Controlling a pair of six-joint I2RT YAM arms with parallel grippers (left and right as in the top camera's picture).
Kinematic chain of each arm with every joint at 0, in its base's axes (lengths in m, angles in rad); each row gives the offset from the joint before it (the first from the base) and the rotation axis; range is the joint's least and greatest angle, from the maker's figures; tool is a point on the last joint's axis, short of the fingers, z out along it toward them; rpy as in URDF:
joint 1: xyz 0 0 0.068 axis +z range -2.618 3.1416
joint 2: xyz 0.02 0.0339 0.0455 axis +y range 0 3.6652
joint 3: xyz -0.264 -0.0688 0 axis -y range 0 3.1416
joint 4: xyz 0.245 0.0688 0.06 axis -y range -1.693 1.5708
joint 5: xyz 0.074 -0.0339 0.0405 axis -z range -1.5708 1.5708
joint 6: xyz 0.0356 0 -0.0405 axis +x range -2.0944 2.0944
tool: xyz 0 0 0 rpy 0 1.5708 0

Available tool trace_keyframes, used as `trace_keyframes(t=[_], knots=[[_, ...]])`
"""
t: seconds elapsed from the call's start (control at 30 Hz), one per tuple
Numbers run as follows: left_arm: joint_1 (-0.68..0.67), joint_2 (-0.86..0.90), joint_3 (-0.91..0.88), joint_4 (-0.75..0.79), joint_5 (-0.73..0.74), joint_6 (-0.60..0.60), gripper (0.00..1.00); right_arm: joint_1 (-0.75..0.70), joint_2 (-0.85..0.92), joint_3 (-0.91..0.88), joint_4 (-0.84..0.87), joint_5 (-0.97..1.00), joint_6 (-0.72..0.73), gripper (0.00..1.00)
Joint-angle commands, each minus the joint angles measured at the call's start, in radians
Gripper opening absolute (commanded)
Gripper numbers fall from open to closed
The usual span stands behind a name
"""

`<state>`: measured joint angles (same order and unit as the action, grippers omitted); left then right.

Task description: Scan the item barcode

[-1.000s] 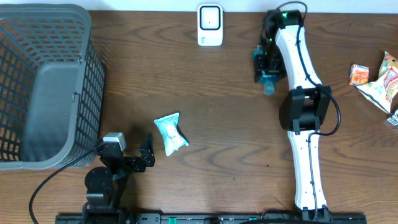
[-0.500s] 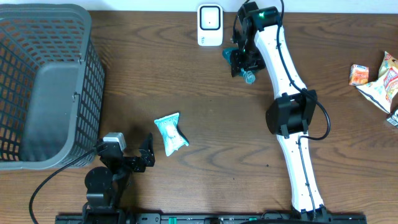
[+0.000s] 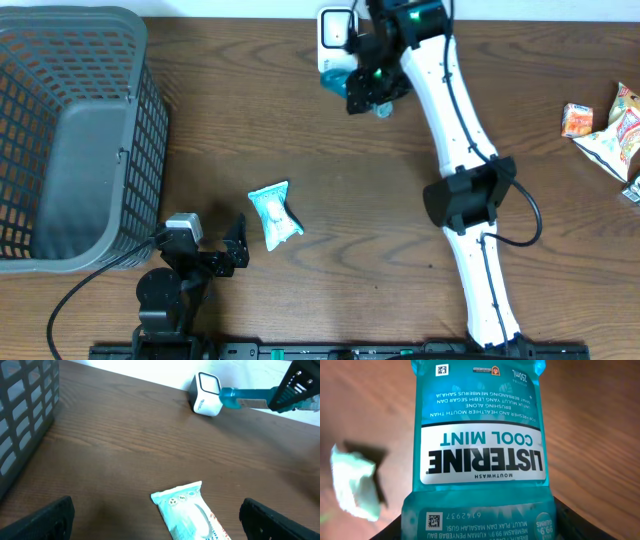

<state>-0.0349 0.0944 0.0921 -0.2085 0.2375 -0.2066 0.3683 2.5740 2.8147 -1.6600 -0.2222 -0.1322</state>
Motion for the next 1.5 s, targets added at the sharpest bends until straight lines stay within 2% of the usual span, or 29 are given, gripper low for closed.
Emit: trace_keyframes(t=[0.0,0.17,0.3,0.47,0.53,0.6,0.67,0.7,0.93,1.03,1.2,1.4,1.47], knots=[[-0.004,-0.005,-0.019,-0.018,0.005,0.002,0.98,0.055,-0.024,-0.042,0.004,-0.039,-0.116,0.23],[-0.004,-0.005,-0.019,-0.018,0.005,0.002,0.98,0.119,-0.019,-0.175,0.03,-0.014,-0.206,0.24],[-0.004,-0.005,-0.019,-0.018,0.005,0.002,0.98,0.156,-0.019,-0.323,0.085,0.116,-0.205,0.24],[-0.004,-0.005,-0.019,-0.018,0.005,0.002,0.98,0.192,-0.019,-0.475,0.134,0.161,-0.206,0.3],[-0.004,-0.005,-0.019,-0.018,0.005,0.002,0.98,0.206,-0.019,-0.514,0.153,0.191,-0.205,0.49],[-0.004,-0.005,-0.019,-0.018,0.005,0.003,0.98,0.213,-0.019,-0.514,0.155,0.208,-0.203,0.78],[-0.004,-0.005,-0.019,-0.018,0.005,0.002,0.98,0.22,-0.025,-0.505,0.167,0.218,-0.189,0.87],[-0.004,-0.005,-0.019,-0.018,0.005,0.002,0.98,0.225,-0.028,-0.495,0.183,0.217,-0.188,0.99],[-0.004,-0.005,-0.019,-0.018,0.005,0.002,0.98,0.236,-0.026,-0.492,0.336,0.224,-0.098,0.99],[-0.004,-0.005,-0.019,-0.018,0.005,0.002,0.98,0.249,-0.024,-0.494,0.386,0.285,-0.054,0.98],[-0.004,-0.005,-0.019,-0.018,0.005,0.002,0.98,0.285,0.011,-0.518,0.415,0.482,0.007,0.84],[-0.004,-0.005,-0.019,-0.018,0.005,0.002,0.98,0.317,0.09,-0.529,0.393,0.508,0.036,0.5],[-0.004,-0.006,-0.019,-0.018,0.005,0.002,0.98,0.323,0.104,-0.529,0.388,0.504,0.051,0.43]])
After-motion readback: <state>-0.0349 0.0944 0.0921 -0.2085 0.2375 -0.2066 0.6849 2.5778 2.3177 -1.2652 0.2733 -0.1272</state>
